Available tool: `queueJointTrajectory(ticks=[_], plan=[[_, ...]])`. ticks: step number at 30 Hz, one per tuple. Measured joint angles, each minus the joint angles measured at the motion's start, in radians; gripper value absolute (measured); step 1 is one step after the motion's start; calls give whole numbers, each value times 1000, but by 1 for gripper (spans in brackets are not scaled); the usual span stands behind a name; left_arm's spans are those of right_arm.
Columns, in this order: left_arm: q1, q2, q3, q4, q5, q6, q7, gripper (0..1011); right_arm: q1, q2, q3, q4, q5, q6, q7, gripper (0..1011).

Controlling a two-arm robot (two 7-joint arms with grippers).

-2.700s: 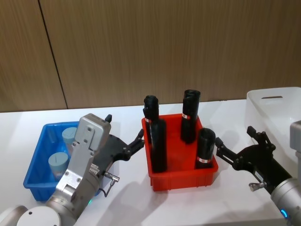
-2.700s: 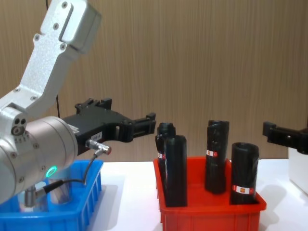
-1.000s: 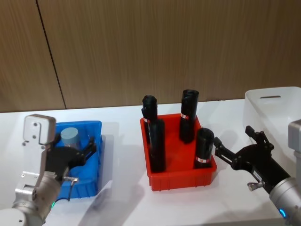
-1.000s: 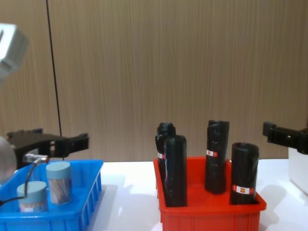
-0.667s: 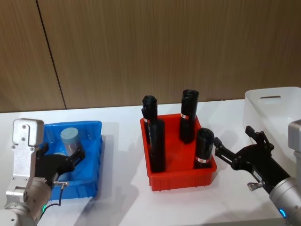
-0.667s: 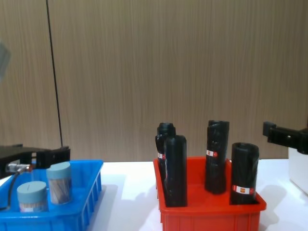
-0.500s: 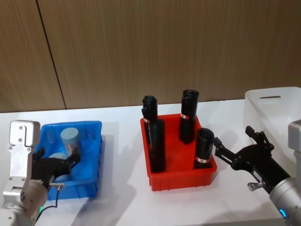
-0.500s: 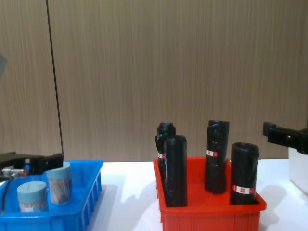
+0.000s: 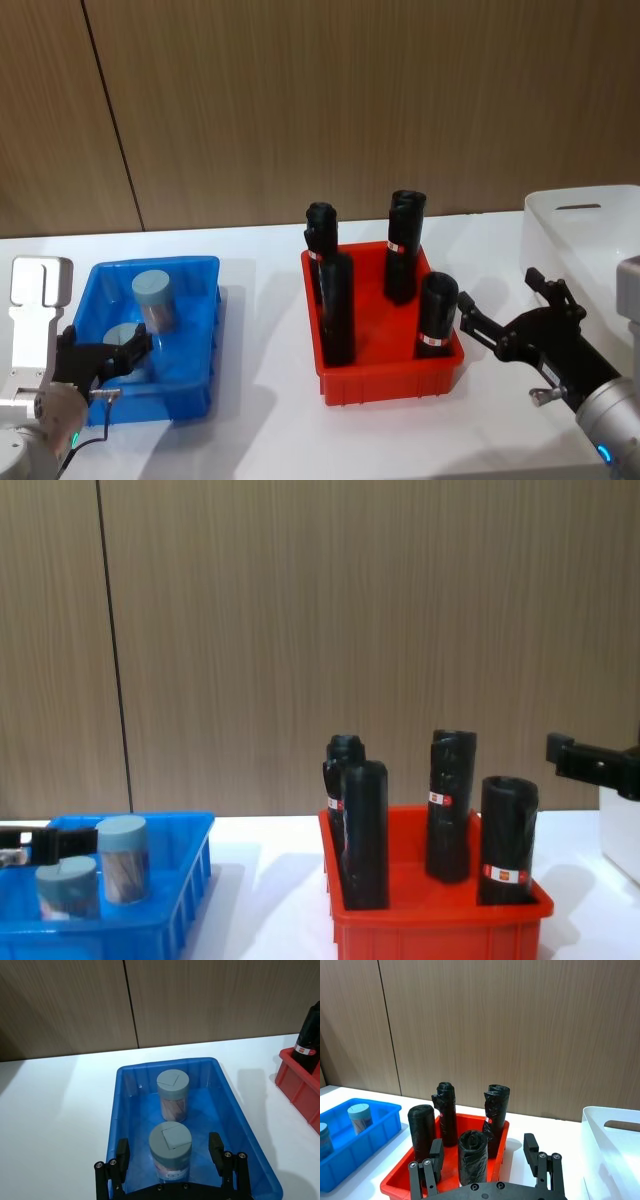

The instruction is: Pick the cotton swabs from the blue box and place them into the white box.

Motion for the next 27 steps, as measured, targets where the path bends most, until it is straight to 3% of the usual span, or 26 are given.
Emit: queueJointTrajectory(ticks=[14, 27], plan=[[-39, -15, -14, 77, 5, 27, -25, 1000, 0, 0, 0, 0, 0, 0, 0, 1002], [-84, -36, -17, 158, 19, 41, -97, 1000, 0, 0, 0, 0, 0, 0, 0, 1002]])
